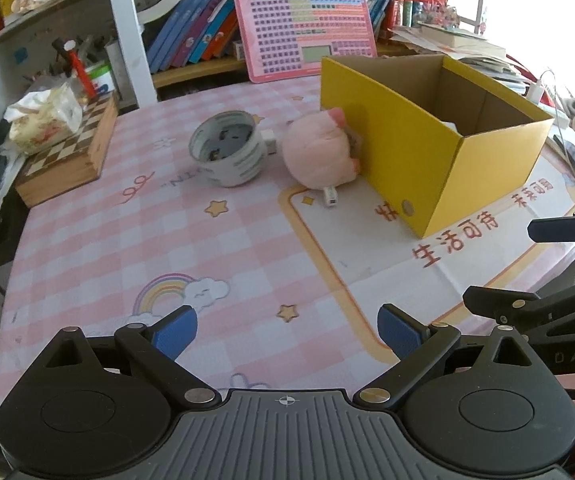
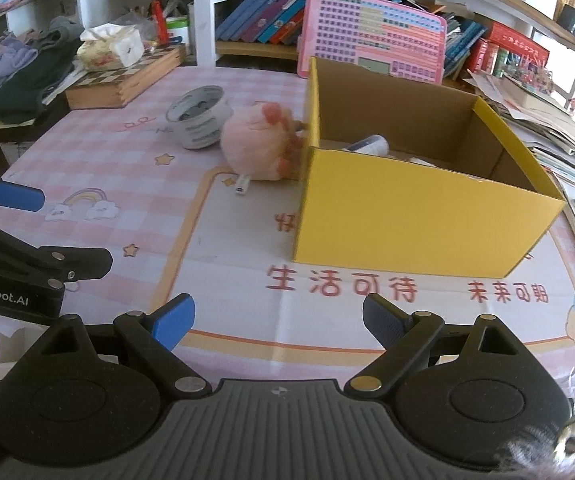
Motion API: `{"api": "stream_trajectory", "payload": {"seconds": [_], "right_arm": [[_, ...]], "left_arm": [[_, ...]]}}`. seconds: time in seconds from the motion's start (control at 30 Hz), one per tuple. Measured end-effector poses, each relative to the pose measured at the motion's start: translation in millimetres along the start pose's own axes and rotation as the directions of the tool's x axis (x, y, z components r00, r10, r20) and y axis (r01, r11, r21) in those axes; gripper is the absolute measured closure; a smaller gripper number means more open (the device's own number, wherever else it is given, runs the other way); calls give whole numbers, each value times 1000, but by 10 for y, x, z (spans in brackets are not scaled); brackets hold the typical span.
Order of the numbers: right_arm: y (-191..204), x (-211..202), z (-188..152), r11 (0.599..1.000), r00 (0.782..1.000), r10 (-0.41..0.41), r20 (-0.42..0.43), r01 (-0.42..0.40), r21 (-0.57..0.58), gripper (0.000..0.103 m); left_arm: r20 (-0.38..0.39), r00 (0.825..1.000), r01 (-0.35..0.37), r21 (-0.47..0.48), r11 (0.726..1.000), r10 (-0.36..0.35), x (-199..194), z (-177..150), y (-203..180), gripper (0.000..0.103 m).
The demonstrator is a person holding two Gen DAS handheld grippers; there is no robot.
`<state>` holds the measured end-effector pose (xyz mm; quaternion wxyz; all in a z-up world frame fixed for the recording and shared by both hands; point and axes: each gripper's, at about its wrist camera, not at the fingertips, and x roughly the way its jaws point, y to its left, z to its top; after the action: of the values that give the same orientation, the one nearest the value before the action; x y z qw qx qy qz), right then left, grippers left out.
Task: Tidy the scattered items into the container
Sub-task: 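Withdraw both tools from the yellow box toward the plush pig and tape roll, then grasp the tape roll rim with the left tool while the right tool grasps the plush pig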
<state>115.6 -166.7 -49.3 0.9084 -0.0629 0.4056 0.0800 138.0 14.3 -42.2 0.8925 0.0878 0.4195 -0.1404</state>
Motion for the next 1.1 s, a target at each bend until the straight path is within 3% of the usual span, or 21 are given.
{"api": "stream_trajectory", "payload": {"seconds": [0.4,0.67,0.83,1.1], "right_arm": [[375,119,112,1000,1000,-13,14,12,16,12],[578,190,250,998,995,-66,73,65,4,16],[668,278,379,994,989,-104,108,107,-21,23],[803,496,606,986,978,-147,147,157,-58,23]], "left_arm": [[10,1000,5,28,1000,-5,16,-18,389,5],[51,999,7,33,999,-9,54,44,664,5],[114,993,20,44,999,-25,127,178,794,5],[174,982,61,60,996,-71,440,517,899,5]]}}
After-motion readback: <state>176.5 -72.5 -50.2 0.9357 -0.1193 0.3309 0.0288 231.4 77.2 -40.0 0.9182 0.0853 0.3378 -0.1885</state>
